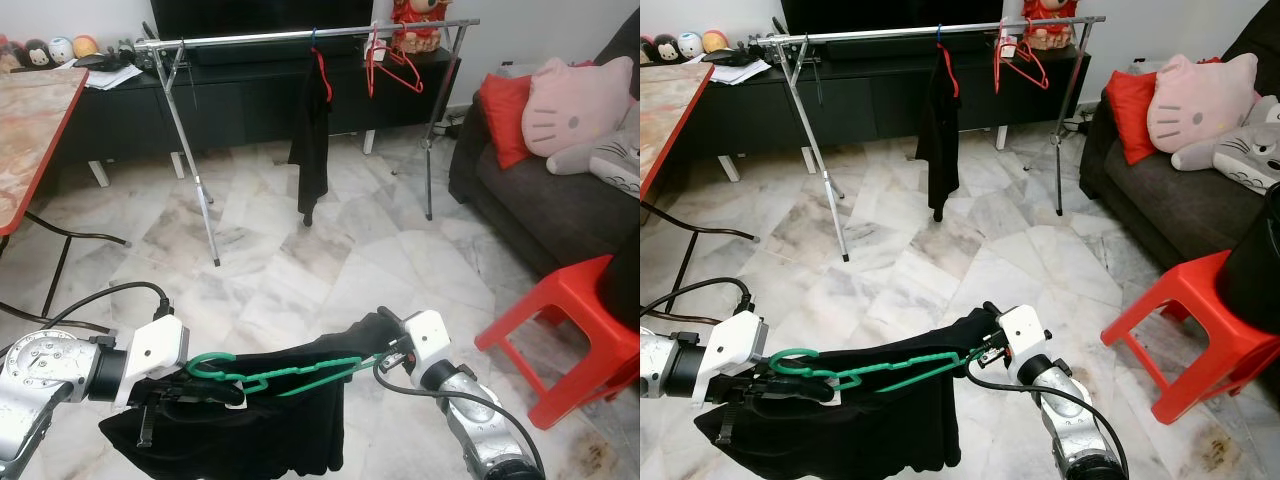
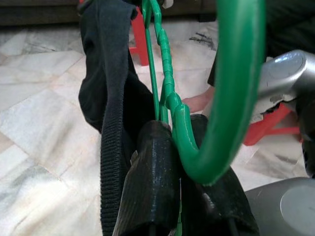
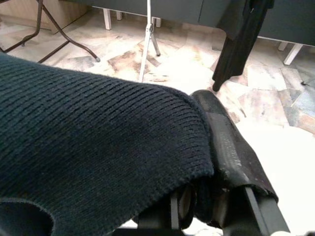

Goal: Hang hanger

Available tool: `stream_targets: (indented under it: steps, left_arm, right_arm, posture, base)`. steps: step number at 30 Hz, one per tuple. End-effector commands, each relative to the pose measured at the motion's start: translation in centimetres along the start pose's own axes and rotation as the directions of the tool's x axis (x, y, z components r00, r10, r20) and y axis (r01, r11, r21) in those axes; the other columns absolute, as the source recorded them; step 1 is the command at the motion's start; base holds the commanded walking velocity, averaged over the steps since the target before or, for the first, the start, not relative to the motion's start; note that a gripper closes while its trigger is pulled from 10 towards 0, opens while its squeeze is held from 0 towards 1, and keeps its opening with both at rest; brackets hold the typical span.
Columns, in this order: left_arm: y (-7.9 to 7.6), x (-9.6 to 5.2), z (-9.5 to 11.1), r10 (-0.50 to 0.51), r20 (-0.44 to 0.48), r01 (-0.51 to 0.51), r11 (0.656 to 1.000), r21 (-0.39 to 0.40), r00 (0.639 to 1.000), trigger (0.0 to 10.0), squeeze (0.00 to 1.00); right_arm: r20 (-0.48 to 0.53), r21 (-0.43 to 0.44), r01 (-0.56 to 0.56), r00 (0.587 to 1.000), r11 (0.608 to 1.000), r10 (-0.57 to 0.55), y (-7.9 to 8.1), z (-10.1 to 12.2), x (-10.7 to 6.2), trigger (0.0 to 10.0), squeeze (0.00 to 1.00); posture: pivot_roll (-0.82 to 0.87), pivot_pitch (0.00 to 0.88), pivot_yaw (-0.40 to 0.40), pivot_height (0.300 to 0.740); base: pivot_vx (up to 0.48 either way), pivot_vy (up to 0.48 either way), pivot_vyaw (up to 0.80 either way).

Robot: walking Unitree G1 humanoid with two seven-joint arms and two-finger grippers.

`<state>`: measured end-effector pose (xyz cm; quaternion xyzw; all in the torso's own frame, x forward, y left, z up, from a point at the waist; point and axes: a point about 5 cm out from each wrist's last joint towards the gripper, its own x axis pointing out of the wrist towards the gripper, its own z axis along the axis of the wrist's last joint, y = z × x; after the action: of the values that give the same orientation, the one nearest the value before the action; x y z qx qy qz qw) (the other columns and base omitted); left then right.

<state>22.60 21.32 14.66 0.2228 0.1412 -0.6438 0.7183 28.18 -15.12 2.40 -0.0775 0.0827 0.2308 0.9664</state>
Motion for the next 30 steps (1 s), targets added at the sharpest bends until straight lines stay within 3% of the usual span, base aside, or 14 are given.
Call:
stream_targets:
  steps: [1,7,10,13,23,30]
  left_arm:
    - [-0.1,-0.3,0.1,-0.020,-0.051,0.022,0.999,0.028,0.999,10.0,0.00]
    - [-0.2,0.2,0.4,-0.029,-0.053,0.032,0.999,0.043,0.998,10.0,0.00]
    - [0.4,0.4,-0.1,0.032,-0.055,-0.030,0.999,0.034,0.998,10.0,0.00]
    - [0.7,0.2,-0.2,0.074,0.038,-0.073,0.997,-0.015,0.997,10.0,0.00]
    - [0.7,-0.1,-1.0,0.108,0.029,-0.106,0.993,-0.056,0.994,10.0,0.00]
    - [1.8,-0.2,-1.2,0.222,0.062,-0.217,0.973,-0.077,0.973,10.0,0.00]
  right_arm:
    - [0.002,0.007,0.050,0.999,0.999,-0.050,-1.4,0.3,-0.2,0.0,0.00]
    - [0.005,0.031,0.062,0.998,0.998,-0.062,-1.5,0.4,0.0,0.0,0.00]
    - [0.008,0.035,0.064,0.998,0.997,-0.065,-1.4,0.4,0.0,0.0,0.00]
    - [-0.004,0.040,0.067,0.998,0.997,-0.067,-1.2,0.1,-0.1,0.0,0.00]
    - [-0.025,0.104,0.123,0.992,0.987,-0.121,-2.0,-0.7,-0.8,0.0,0.00]
    - [-0.041,0.158,0.142,0.990,0.977,-0.137,-1.7,-1.3,-1.0,0.0,0.00]
  posture:
    - [-0.02,0.000,-0.055,0.740]
    - [-0.02,0.000,-0.056,0.740]
    - [-0.02,0.000,-0.054,0.740]
    - [-0.02,0.000,-0.053,0.740]
    - [-0.02,0.000,-0.056,0.740]
    - [-0.02,0.000,-0.058,0.740]
  base:
    - [0.000,0.000,0.00]
    - [0.000,0.000,0.00]
    - [0.000,0.000,0.00]
    - [0.000,0.000,0.00]
    - [0.000,0.000,0.00]
    - [0.000,0.000,0.00]
